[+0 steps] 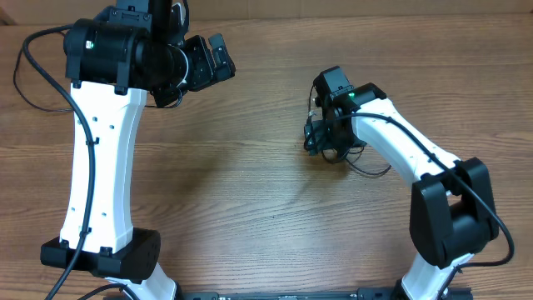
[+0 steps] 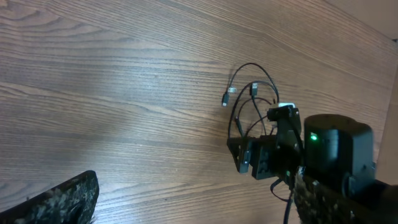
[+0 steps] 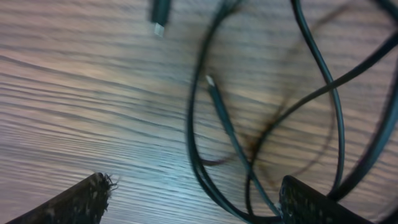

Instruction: Untangle cables

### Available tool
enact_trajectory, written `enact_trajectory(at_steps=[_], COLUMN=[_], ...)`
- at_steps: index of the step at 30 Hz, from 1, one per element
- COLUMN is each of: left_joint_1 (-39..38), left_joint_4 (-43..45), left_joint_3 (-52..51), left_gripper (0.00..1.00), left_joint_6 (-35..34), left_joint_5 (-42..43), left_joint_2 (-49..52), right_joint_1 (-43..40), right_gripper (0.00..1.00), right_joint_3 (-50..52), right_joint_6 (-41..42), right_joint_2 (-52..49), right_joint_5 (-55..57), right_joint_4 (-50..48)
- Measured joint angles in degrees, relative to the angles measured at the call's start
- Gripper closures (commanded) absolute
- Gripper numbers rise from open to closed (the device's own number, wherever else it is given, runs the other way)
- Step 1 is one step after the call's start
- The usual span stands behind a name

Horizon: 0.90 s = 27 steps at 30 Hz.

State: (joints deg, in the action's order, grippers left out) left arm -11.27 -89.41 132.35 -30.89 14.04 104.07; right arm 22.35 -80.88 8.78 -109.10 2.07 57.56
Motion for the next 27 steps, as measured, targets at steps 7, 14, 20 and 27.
enact_trajectory(at_steps=[7,14,20,27], left_joint_1=[0.0,0.0,0.0,0.0], left_joint_4=[-0.02,-0.07,-0.13,-0.17], left_joint_3=[0.0,0.0,0.0,0.0], left_gripper=[0.0,0.0,0.0,0.0], left_joint_6=[0.0,0.0,0.02,0.0], left_joint_5=[0.02,0.0,0.0,0.02], left_joint_2=[0.0,0.0,0.0,0.0], right_joint_1=[-2.23,-5.27,-6.29,-6.23], right_gripper=[0.36,0.42,0.45,0.46], right_joint_3=[0.04,1.05,4.44,5.25], right_joint_6=[0.26,0.22,0.22,0.24], right_joint_2=[-1.81,-1.88,-1.88,-1.88], right_joint_5=[2.21,2.89,2.36,0.22], right_joint_4=[2.16,2.58,1.9,1.57])
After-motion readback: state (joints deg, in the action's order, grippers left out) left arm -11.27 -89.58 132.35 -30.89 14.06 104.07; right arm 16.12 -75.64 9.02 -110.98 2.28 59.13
